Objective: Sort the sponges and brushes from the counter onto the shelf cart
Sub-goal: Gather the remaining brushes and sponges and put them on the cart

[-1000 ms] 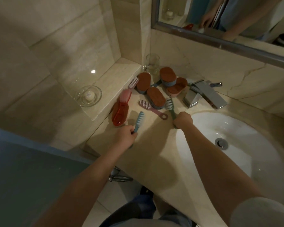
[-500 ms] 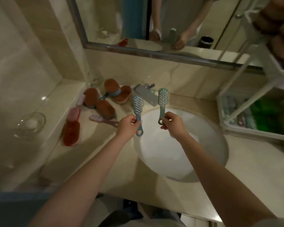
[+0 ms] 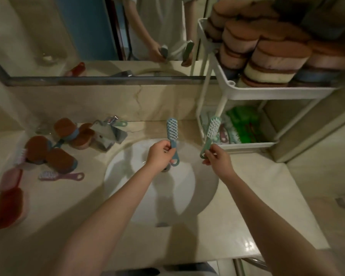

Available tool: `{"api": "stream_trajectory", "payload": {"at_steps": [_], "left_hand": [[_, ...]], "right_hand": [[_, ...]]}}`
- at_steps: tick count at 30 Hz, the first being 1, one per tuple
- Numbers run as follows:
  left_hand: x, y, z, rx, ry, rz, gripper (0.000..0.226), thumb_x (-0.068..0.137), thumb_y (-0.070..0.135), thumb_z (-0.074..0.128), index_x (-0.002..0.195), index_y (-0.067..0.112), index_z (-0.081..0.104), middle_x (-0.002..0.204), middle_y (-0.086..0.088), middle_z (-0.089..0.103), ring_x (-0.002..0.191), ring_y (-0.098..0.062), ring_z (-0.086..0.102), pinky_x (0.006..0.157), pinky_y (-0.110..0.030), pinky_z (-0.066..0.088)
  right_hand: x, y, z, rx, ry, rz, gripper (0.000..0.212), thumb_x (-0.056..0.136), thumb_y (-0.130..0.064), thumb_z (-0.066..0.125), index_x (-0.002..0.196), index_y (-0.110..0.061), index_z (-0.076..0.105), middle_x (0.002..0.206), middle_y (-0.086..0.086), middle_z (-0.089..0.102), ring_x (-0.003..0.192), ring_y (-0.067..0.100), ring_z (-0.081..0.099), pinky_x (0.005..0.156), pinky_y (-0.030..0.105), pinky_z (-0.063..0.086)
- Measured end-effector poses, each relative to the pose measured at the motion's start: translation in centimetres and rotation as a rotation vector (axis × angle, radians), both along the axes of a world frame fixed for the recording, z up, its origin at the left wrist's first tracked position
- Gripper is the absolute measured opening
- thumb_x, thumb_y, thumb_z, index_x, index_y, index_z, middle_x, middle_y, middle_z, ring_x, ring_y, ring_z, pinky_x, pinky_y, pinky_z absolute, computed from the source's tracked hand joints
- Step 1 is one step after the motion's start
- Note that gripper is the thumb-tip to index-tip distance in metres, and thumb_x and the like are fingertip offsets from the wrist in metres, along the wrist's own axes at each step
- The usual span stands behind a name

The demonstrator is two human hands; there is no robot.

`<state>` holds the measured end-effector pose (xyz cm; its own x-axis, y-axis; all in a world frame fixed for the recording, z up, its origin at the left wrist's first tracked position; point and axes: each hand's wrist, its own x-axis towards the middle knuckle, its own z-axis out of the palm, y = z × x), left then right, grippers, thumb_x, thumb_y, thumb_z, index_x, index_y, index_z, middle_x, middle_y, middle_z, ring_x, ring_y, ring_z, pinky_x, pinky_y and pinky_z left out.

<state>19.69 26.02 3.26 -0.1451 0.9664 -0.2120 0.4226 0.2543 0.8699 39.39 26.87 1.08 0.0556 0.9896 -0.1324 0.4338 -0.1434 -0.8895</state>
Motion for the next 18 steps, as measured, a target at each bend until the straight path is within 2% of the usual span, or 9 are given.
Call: {"api": "stream_trajectory", "payload": {"at_steps": [2, 5, 7, 10, 12, 14, 16, 18], "left_hand": [[2.0, 0.9, -0.3, -0.016, -0.004, -0.009, 0.006, 0.087, 0.011, 0.061, 0.083, 0.011, 0.057, 0.086, -0.005, 0.062, 0.073, -0.024, 0.064, 0.056, -0.02, 0.046], [4.3, 2.0, -0.2, -0.029, 0.003, -0.027, 0.005, 0.087, 0.011, 0.062, 0.084, 0.01, 0.058, 0.086, -0.005, 0.062, 0.078, -0.029, 0.065, 0.069, -0.035, 0.052], [5.3, 2.6, -0.3, -0.035, 0.007, -0.023, 0.004, 0.086, 0.011, 0.062, 0.085, 0.008, 0.059, 0.086, -0.007, 0.062, 0.078, -0.03, 0.065, 0.074, -0.04, 0.054], [6.3, 3.3, -0.2, -0.04, 0.023, -0.002, 0.006, 0.086, 0.009, 0.062, 0.081, 0.008, 0.058, 0.086, -0.009, 0.062, 0.077, -0.032, 0.064, 0.072, -0.039, 0.053], [6.7, 3.8, -0.2, -0.036, 0.025, 0.027, 0.015, 0.086, 0.007, 0.062, 0.074, 0.012, 0.055, 0.083, -0.01, 0.061, 0.074, -0.031, 0.063, 0.062, -0.032, 0.052], [6.8, 4.2, -0.1, -0.041, 0.022, 0.052, 0.017, 0.086, 0.005, 0.061, 0.073, 0.013, 0.054, 0.08, -0.009, 0.06, 0.07, -0.027, 0.06, 0.054, -0.023, 0.049], [6.7, 4.5, -0.2, -0.044, 0.03, 0.07, 0.017, 0.086, 0.005, 0.061, 0.073, 0.014, 0.055, 0.08, -0.01, 0.06, 0.07, -0.028, 0.061, 0.059, -0.03, 0.052], [6.6, 4.7, -0.3, -0.054, 0.035, 0.094, 0.021, 0.086, 0.006, 0.062, 0.07, 0.018, 0.054, 0.081, -0.01, 0.061, 0.071, -0.03, 0.062, 0.064, -0.036, 0.053]], "right_hand": [[2.2, 0.2, -0.2, -0.007, -0.038, -0.048, 0.009, 0.095, -0.002, 0.05, 0.092, -0.001, 0.058, 0.09, 0.013, 0.062, 0.056, 0.01, 0.06, 0.049, 0.013, 0.048], [4.8, 1.0, -0.6, -0.011, -0.087, -0.098, 0.013, 0.094, -0.004, 0.051, 0.095, 0.0, 0.063, 0.084, 0.011, 0.064, 0.058, 0.018, 0.057, 0.056, 0.027, 0.049], [6.1, 2.1, -0.5, 0.006, -0.108, -0.098, 0.011, 0.092, -0.005, 0.053, 0.091, -0.004, 0.064, 0.08, 0.012, 0.064, 0.056, 0.018, 0.057, 0.056, 0.027, 0.048], [7.0, 4.7, -0.2, 0.021, -0.118, -0.068, 0.014, 0.091, -0.002, 0.053, 0.094, 0.0, 0.066, 0.081, 0.012, 0.063, 0.057, 0.019, 0.056, 0.054, 0.021, 0.047], [7.3, 7.0, -0.1, -0.002, -0.135, -0.041, 0.016, 0.092, -0.003, 0.054, 0.1, 0.001, 0.067, 0.088, 0.014, 0.066, 0.067, 0.023, 0.059, 0.063, 0.029, 0.051], [7.3, 9.4, 0.0, -0.04, -0.164, -0.009, 0.019, 0.092, -0.007, 0.056, 0.107, -0.004, 0.067, 0.1, 0.015, 0.068, 0.083, 0.026, 0.065, 0.081, 0.039, 0.055], [7.1, 11.4, 0.1, -0.103, -0.198, 0.031, 0.022, 0.092, -0.008, 0.057, 0.112, -0.004, 0.066, 0.11, 0.014, 0.067, 0.097, 0.03, 0.064, 0.092, 0.043, 0.052], [6.7, 12.7, 0.1, -0.158, -0.258, 0.121, 0.022, 0.09, -0.003, 0.056, 0.109, 0.001, 0.066, 0.108, 0.018, 0.066, 0.093, 0.03, 0.063, 0.09, 0.039, 0.052]]}}
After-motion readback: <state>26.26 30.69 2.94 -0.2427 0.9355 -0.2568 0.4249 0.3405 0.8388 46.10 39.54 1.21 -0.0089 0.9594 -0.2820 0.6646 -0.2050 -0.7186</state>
